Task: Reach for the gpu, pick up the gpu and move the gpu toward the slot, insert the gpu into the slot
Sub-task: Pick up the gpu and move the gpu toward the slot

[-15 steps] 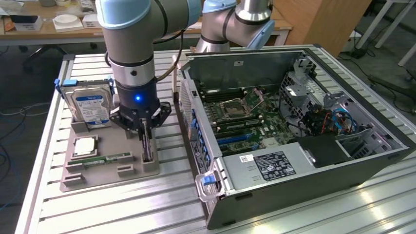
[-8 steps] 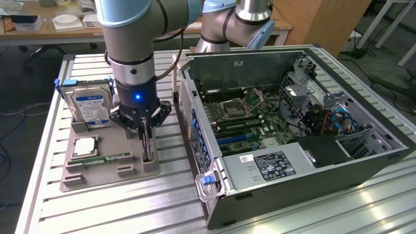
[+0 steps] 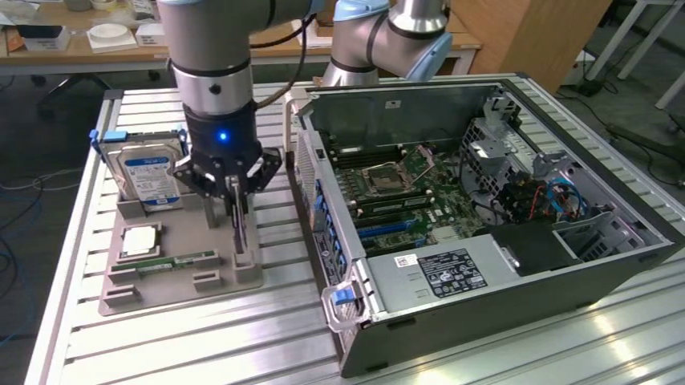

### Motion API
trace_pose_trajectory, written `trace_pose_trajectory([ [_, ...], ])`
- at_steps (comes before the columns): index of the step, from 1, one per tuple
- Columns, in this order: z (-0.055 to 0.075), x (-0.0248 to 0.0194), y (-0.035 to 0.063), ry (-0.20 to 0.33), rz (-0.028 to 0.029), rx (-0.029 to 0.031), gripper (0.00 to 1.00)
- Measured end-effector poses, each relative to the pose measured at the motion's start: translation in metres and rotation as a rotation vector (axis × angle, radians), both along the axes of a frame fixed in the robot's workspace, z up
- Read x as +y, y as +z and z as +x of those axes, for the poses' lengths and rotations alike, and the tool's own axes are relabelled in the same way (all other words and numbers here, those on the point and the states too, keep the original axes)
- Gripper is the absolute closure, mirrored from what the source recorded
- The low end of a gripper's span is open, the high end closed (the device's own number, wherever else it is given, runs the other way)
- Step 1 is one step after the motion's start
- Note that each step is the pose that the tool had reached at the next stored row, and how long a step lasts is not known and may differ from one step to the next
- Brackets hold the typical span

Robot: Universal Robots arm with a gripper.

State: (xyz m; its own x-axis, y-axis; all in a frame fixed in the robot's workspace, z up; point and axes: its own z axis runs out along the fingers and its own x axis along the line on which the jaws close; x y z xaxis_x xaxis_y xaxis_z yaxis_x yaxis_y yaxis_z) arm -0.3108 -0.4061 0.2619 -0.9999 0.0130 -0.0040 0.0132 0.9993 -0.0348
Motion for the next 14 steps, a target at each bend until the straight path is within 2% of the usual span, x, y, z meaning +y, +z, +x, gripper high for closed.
trace_pose_trajectory([
  [14, 0.000, 0.0000, 0.0635, 0.000, 0.0000, -0.0001, 0.73],
])
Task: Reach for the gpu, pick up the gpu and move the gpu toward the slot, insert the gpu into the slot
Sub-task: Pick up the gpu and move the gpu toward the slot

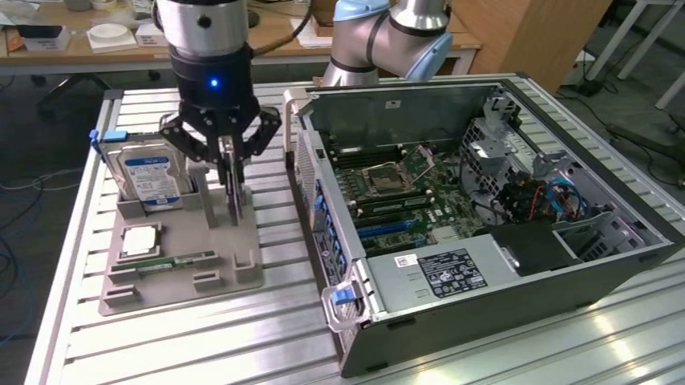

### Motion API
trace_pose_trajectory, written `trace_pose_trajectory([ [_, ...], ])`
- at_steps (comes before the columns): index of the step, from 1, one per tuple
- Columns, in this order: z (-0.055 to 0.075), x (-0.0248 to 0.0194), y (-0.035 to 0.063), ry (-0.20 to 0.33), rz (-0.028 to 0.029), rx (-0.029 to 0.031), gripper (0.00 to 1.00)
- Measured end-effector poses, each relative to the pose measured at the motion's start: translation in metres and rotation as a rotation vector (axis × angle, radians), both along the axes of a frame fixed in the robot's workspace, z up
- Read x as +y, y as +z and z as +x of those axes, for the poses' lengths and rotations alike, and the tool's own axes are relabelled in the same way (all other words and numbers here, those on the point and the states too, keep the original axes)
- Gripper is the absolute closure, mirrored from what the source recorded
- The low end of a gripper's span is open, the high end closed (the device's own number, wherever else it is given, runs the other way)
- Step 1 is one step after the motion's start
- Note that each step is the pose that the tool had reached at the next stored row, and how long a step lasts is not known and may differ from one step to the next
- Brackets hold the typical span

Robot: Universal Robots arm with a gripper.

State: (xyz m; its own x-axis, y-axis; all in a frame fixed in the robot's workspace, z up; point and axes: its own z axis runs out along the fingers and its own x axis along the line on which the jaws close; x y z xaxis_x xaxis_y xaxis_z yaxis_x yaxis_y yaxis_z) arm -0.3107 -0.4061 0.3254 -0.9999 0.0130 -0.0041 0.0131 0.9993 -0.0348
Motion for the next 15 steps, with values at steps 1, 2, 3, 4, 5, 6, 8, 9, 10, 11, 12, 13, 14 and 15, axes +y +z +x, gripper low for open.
trace_pose_trajectory([
  [1, 0.000, 0.0000, 0.0045, 0.000, 0.0000, 0.0001, 0.73],
  [2, 0.000, 0.0000, 0.0094, 0.000, 0.0000, 0.0001, 0.73],
  [3, 0.000, 0.0000, 0.0139, 0.000, 0.0000, 0.0000, 0.73],
  [4, 0.000, 0.0000, 0.0184, 0.000, 0.0000, 0.0000, 0.73],
  [5, 0.000, 0.0000, 0.0229, 0.000, 0.0000, 0.0002, 0.73],
  [6, 0.000, 0.0000, 0.0274, 0.000, 0.0000, 0.0001, 0.73],
  [8, 0.000, 0.0000, 0.0364, 0.000, 0.0000, 0.0001, 0.73],
  [9, 0.000, 0.0000, 0.0412, 0.000, 0.0000, 0.0001, 0.73],
  [10, 0.000, 0.0000, 0.0457, 0.000, -0.0001, 0.0001, 0.73],
  [11, 0.000, 0.0000, 0.0501, 0.000, 0.0000, 0.0000, 0.73],
  [12, 0.000, 0.0000, 0.0546, 0.000, 0.0000, 0.0001, 0.73],
  [13, 0.000, 0.0000, 0.0592, 0.000, 0.0000, 0.0001, 0.73],
  [14, 0.000, 0.0000, 0.0636, 0.000, 0.0000, 0.0000, 0.73],
  [15, 0.000, 0.0000, 0.0685, 0.000, 0.0000, 0.0000, 0.73],
])
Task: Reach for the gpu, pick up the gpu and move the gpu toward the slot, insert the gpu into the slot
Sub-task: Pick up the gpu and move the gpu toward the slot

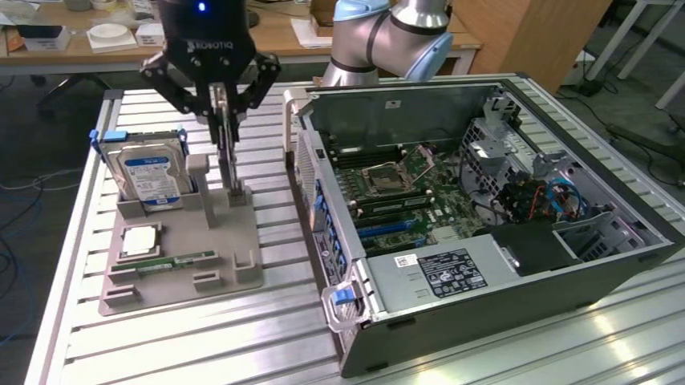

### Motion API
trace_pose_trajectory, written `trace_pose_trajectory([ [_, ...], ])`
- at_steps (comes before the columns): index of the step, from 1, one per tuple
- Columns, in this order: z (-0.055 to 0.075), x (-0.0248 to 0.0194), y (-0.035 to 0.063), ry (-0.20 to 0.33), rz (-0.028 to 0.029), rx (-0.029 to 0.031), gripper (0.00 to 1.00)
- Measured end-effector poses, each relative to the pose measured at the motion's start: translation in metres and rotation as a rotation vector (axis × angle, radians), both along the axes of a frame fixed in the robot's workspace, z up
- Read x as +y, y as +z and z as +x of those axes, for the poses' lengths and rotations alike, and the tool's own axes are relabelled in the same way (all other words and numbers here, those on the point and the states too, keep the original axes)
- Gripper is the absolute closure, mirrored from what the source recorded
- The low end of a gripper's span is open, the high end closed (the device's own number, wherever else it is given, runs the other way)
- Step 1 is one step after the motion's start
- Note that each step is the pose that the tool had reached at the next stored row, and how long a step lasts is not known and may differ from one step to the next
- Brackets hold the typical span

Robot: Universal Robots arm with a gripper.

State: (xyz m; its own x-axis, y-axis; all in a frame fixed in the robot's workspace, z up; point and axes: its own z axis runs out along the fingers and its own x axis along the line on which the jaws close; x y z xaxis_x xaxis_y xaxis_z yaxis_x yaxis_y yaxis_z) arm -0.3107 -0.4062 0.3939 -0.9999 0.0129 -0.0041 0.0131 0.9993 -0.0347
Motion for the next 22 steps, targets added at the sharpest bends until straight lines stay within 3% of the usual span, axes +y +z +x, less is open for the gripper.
trace_pose_trajectory([
  [7, 0.000, 0.0000, 0.0306, 0.000, -0.0001, 0.0001, 0.73],
  [10, 0.003, 0.0000, 0.0304, 0.000, 0.0000, -0.0001, 0.73],
  [22, 0.057, 0.0000, 0.0274, 0.000, 0.0000, 0.0000, 0.73],
])
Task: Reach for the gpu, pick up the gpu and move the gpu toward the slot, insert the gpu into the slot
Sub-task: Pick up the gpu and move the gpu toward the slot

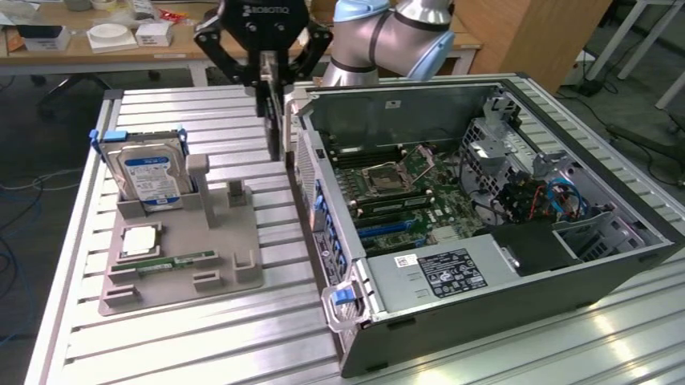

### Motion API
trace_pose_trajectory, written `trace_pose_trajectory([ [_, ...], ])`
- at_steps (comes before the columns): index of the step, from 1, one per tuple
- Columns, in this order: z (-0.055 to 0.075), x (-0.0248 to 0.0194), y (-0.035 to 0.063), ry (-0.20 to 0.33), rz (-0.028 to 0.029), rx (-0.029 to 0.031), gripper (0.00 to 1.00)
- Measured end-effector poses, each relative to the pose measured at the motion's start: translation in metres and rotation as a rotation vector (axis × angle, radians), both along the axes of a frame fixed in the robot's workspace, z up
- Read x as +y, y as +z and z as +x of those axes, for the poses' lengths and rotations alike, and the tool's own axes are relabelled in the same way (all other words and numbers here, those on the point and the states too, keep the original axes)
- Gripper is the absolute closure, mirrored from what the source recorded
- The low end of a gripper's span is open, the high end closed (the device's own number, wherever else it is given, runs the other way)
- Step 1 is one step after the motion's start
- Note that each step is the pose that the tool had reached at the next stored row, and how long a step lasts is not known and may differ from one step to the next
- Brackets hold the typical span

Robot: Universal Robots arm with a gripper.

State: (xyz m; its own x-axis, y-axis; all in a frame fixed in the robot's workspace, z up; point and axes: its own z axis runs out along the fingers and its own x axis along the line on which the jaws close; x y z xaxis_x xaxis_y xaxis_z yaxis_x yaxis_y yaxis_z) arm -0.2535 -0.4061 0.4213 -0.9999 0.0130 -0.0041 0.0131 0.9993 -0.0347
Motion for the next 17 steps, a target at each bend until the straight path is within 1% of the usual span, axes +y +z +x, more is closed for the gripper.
trace_pose_trajectory([
  [6, 0.027, 0.0000, -0.0016, 0.000, 0.0000, 0.0000, 0.73],
  [12, 0.049, 0.0000, -0.0037, 0.000, 0.0000, 0.0000, 0.73],
  [17, 0.071, -0.0001, -0.0059, 0.000, 0.0000, 0.0000, 0.73],
])
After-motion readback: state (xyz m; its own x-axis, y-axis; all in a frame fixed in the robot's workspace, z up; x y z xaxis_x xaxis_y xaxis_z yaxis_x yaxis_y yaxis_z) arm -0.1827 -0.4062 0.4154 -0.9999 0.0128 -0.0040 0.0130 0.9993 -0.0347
